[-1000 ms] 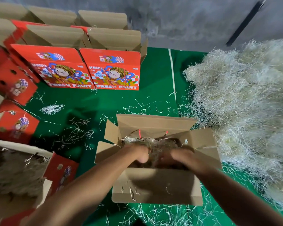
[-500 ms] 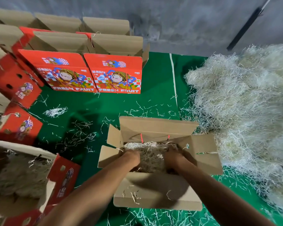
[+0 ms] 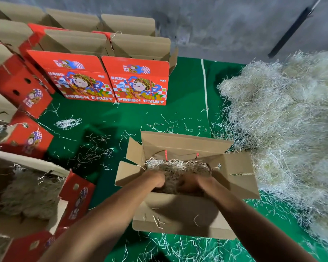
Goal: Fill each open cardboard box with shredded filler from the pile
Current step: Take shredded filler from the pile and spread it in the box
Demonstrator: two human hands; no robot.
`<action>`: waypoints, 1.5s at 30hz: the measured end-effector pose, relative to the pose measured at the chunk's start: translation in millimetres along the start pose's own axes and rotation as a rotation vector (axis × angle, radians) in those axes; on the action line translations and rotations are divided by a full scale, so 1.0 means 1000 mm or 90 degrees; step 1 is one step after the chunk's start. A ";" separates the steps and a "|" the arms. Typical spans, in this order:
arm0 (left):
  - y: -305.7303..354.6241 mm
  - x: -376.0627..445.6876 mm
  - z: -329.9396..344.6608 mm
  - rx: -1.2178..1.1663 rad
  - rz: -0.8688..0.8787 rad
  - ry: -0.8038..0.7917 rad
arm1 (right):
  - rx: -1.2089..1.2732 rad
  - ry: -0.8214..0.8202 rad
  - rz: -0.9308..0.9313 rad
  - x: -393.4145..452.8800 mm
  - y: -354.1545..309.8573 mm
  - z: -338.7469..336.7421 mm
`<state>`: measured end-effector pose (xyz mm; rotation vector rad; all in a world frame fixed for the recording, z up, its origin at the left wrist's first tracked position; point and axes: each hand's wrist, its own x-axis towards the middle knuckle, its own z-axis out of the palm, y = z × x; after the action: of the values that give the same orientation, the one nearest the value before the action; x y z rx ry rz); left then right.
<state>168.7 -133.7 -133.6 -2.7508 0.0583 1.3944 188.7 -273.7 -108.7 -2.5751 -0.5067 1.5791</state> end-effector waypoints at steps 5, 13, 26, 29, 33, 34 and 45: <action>0.005 -0.008 -0.012 -0.038 0.011 0.179 | 0.104 0.266 -0.030 0.005 0.021 -0.014; -0.008 0.003 -0.005 -0.062 0.018 0.132 | -0.076 0.121 0.065 0.021 0.021 -0.012; 0.008 -0.014 -0.011 -0.067 -0.017 0.148 | -0.020 0.260 0.106 -0.009 0.033 -0.009; 0.019 -0.017 -0.009 -0.109 0.035 0.132 | -0.060 0.234 0.067 -0.012 0.024 -0.005; 0.020 -0.010 0.008 -0.087 0.031 -0.072 | 0.014 -0.056 0.047 -0.010 0.016 0.011; 0.018 -0.010 0.006 -0.088 0.026 -0.077 | 0.029 -0.022 0.044 -0.009 0.018 0.011; -0.007 -0.025 -0.008 -0.164 -0.052 0.009 | 0.101 0.159 0.087 -0.028 0.036 0.003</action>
<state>160.3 -127.4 -108.4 -2.9274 -0.2472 1.4540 183.3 -317.4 -94.2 -2.6782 -0.1798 1.2483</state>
